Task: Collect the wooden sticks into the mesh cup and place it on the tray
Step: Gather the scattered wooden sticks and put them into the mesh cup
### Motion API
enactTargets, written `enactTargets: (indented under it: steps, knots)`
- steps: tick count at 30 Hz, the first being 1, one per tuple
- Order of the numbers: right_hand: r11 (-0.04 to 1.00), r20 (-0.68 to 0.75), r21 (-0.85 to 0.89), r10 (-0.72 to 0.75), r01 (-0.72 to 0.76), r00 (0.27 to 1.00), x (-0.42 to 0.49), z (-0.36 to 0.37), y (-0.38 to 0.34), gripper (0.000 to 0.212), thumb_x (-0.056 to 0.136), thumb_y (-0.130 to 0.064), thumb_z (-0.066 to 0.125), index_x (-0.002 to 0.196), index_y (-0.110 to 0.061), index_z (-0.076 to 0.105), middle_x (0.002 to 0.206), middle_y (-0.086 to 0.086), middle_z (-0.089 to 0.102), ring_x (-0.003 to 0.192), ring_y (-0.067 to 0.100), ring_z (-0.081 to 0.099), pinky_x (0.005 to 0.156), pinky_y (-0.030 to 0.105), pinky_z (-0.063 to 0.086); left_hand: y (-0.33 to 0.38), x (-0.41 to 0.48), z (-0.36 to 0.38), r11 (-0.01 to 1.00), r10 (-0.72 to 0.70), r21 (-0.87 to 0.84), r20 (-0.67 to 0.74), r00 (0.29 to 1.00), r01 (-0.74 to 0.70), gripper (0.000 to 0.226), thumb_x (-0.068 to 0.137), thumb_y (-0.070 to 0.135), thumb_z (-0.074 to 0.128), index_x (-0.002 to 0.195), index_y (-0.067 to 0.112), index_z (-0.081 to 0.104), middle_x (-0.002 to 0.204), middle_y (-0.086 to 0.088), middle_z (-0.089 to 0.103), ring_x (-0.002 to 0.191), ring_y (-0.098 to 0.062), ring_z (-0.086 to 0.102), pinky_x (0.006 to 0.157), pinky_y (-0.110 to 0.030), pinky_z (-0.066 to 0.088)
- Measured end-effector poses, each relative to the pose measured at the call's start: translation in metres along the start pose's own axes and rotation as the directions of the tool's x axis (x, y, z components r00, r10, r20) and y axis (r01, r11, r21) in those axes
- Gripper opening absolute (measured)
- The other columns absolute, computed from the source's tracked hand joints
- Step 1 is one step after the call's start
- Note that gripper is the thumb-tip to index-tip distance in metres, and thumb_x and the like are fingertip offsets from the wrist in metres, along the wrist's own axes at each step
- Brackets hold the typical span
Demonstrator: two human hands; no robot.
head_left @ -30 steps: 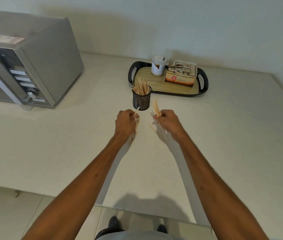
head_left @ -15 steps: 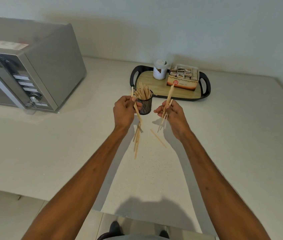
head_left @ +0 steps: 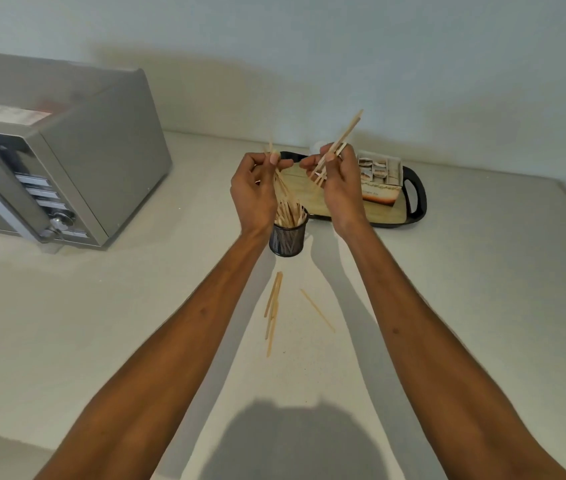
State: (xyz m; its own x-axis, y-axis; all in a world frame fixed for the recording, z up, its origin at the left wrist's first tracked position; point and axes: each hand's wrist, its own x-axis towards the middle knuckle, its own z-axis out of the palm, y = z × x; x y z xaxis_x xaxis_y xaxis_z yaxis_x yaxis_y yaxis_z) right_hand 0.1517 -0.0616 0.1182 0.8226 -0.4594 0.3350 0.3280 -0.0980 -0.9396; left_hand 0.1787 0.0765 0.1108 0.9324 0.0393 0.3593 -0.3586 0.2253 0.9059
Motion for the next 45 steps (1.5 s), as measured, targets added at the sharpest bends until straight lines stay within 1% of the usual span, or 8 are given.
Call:
enactTargets:
  steps: [4, 8, 11, 18, 22, 29, 37, 45]
  knots:
    - [0.996, 0.036, -0.088, -0.003, 0.006, 0.999, 0.015, 0.007, 0.012, 0.026, 0.117, -0.02, 0.038, 0.125, -0.001, 0.053, 0.105, 0.013, 0.08, 0.111, 0.026, 0.075, 0.103, 0.053, 0.058, -0.021, 0.011, 0.004, 0.996, 0.056, 0.067, -0.003, 0.998, -0.056, 0.028, 0.11, 0.025, 0.066, 0.105, -0.003, 0.067, 0.096, -0.01, 0.084, 0.093, -0.025, 0.079, 0.079, -0.039, 0.06]
    - [0.988, 0.063, -0.152, 0.013, -0.003, 0.998, 0.013, 0.008, 0.031, 0.024, 0.116, -0.014, 0.038, 0.125, 0.002, 0.053, 0.09, -0.011, 0.08, 0.099, 0.004, 0.075, 0.093, 0.034, 0.059, -0.047, 0.009, 0.004, 0.993, 0.066, 0.095, 0.003, 0.998, -0.066, 0.023, 0.109, 0.02, 0.067, 0.105, -0.002, 0.071, 0.095, -0.013, 0.078, 0.092, -0.032, 0.076, 0.078, -0.039, 0.06]
    - [0.981, 0.093, -0.192, 0.022, -0.004, 0.995, 0.007, 0.009, 0.041, 0.022, 0.116, -0.013, 0.038, 0.123, -0.002, 0.054, 0.093, -0.007, 0.077, 0.1, 0.01, 0.075, 0.097, 0.034, 0.059, -0.061, 0.001, 0.003, 0.99, 0.063, 0.122, 0.024, 0.998, -0.066, 0.02, 0.108, 0.021, 0.068, 0.105, 0.001, 0.074, 0.093, -0.008, 0.076, 0.087, -0.023, 0.073, 0.077, -0.032, 0.059]
    - [0.951, 0.164, -0.308, 0.028, 0.024, 0.986, 0.001, 0.008, 0.054, 0.021, 0.116, -0.017, 0.039, 0.123, -0.004, 0.054, 0.106, -0.002, 0.069, 0.091, -0.011, 0.066, 0.082, 0.014, 0.055, -0.083, -0.007, 0.004, 0.971, 0.09, 0.222, 0.007, 0.996, -0.089, 0.019, 0.106, 0.026, 0.072, 0.113, 0.009, 0.077, 0.105, -0.001, 0.076, 0.096, -0.014, 0.07, 0.082, -0.029, 0.059]
    - [0.943, 0.176, -0.329, 0.019, 0.041, 0.984, -0.001, 0.007, 0.056, 0.023, 0.117, -0.019, 0.038, 0.122, -0.003, 0.054, 0.112, 0.006, 0.07, 0.092, -0.006, 0.066, 0.08, 0.014, 0.054, -0.092, -0.011, 0.0, 0.936, 0.108, 0.337, 0.0, 0.994, -0.102, 0.014, 0.104, 0.029, 0.073, 0.114, 0.02, 0.079, 0.107, 0.009, 0.075, 0.105, -0.012, 0.064, 0.084, -0.024, 0.054]
    - [0.965, 0.158, -0.263, 0.065, -0.022, 0.985, 0.0, 0.005, 0.052, 0.023, 0.115, -0.021, 0.043, 0.125, -0.007, 0.058, 0.115, 0.011, 0.072, 0.112, 0.022, 0.07, 0.097, 0.04, 0.056, -0.091, -0.013, -0.003, 0.93, 0.103, 0.354, 0.02, 0.994, -0.103, 0.028, 0.108, 0.051, 0.061, 0.125, 0.031, 0.073, 0.117, 0.019, 0.071, 0.113, -0.01, 0.063, 0.087, -0.021, 0.052]
    - [0.954, 0.15, -0.295, -0.014, 0.058, 0.989, -0.006, 0.004, 0.056, 0.023, 0.116, -0.013, 0.039, 0.117, -0.004, 0.061, 0.11, 0.008, 0.07, 0.105, 0.015, 0.068, 0.093, 0.032, 0.056, -0.091, -0.013, -0.009, 0.875, 0.151, 0.452, 0.086, 0.985, -0.173, 0.021, 0.114, 0.042, 0.051, 0.124, 0.042, 0.07, 0.11, 0.035, 0.065, 0.112, -0.008, 0.059, 0.091, -0.034, 0.055]
    - [0.953, 0.137, -0.299, -0.001, 0.043, 0.991, -0.008, 0.003, 0.058, 0.019, 0.113, -0.011, 0.043, 0.12, -0.014, 0.061, 0.112, 0.0, 0.072, 0.108, 0.011, 0.07, 0.093, 0.027, 0.058, -0.092, -0.017, -0.005, 0.856, 0.115, 0.492, 0.114, 0.987, -0.157, 0.038, 0.118, 0.038, 0.041, 0.132, 0.02, 0.071, 0.118, 0.006, 0.07, 0.111, -0.013, 0.056, 0.094, -0.041, 0.053]
